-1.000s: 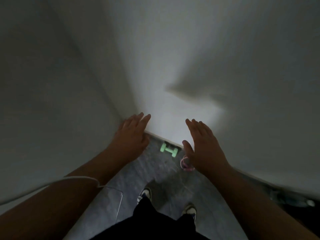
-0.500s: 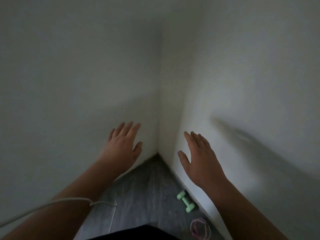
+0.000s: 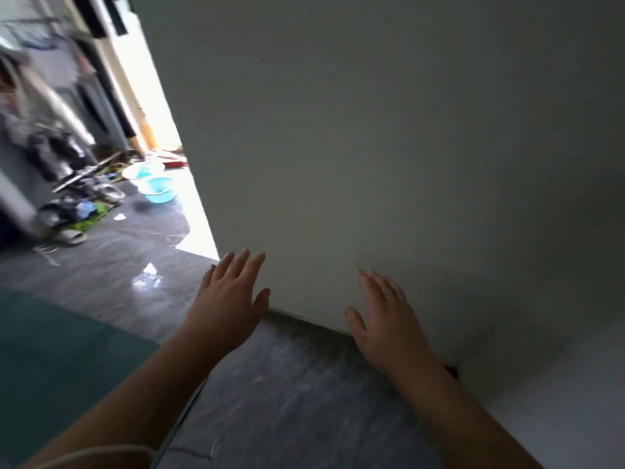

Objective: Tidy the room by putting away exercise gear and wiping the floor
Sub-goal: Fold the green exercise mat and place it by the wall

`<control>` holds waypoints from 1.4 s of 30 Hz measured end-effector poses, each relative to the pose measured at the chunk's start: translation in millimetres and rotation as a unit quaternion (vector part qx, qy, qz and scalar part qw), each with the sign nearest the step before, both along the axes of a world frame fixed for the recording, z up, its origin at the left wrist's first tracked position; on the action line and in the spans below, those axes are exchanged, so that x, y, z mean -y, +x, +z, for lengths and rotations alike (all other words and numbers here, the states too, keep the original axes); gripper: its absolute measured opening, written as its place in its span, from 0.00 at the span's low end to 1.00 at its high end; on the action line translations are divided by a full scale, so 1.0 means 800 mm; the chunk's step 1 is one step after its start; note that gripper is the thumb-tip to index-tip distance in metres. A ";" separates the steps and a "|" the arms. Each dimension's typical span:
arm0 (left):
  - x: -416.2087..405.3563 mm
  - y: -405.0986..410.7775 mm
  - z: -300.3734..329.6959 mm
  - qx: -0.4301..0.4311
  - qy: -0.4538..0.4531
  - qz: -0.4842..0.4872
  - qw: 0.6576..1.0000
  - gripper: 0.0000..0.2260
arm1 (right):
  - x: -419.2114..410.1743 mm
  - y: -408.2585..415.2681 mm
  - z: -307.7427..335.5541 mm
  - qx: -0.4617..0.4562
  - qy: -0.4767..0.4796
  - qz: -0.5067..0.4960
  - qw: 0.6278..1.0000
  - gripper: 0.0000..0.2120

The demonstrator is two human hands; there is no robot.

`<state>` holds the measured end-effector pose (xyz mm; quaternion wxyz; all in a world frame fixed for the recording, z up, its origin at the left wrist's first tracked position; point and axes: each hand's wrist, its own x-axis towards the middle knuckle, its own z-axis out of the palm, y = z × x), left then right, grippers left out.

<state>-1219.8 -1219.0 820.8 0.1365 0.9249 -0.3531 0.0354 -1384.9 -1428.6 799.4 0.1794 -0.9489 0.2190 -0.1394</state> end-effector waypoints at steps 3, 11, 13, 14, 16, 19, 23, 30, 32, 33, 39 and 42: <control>-0.095 0.002 -0.004 0.002 -0.007 0.082 0.997 0.28 | -0.061 0.051 0.006 -0.005 -0.018 0.084 0.996 0.35; -0.355 -0.020 -0.014 -0.031 0.001 0.271 0.962 0.32 | -0.282 0.143 0.014 -0.022 -0.001 0.266 0.964 0.33; -0.421 -0.029 -0.021 -0.028 -0.003 0.297 0.955 0.35 | -0.346 0.158 0.009 -0.027 0.010 0.301 0.953 0.31; -0.454 -0.035 -0.024 -0.030 -0.004 0.310 0.950 0.35 | -0.379 0.163 0.006 -0.031 0.010 0.316 0.948 0.31; -0.524 -0.047 -0.034 -0.042 -0.009 0.335 0.941 0.33 | -0.448 0.168 0.002 -0.036 0.009 0.340 0.940 0.30; -0.636 -0.063 -0.056 -0.041 0.045 0.356 0.932 0.32 | -0.551 0.171 -0.007 -0.049 0.020 0.368 0.928 0.29; -0.765 -0.088 -0.077 -0.054 0.047 0.404 0.912 0.35 | -0.675 0.179 -0.024 -0.065 0.008 0.403 0.913 0.30; -0.900 -0.114 -0.095 -0.075 0.024 0.476 0.876 0.34 | -0.821 0.207 -0.048 -0.104 0.014 0.461 0.881 0.31; -0.929 -0.109 -0.102 -0.077 0.013 0.492 0.867 0.33 | -0.851 0.226 -0.055 -0.109 0.013 0.471 0.875 0.31; -0.942 -0.104 -0.104 -0.079 0.006 0.500 0.862 0.33 | -0.865 0.236 -0.059 -0.112 0.016 0.477 0.872 0.31; -1.022 -0.037 -0.112 -0.070 -0.007 0.534 0.843 0.30 | -0.956 0.326 -0.076 -0.119 0.019 0.504 0.855 0.31; -1.069 0.009 -0.115 -0.072 -0.005 0.551 0.831 0.29 | -1.009 0.384 -0.081 -0.120 0.024 0.519 0.846 0.32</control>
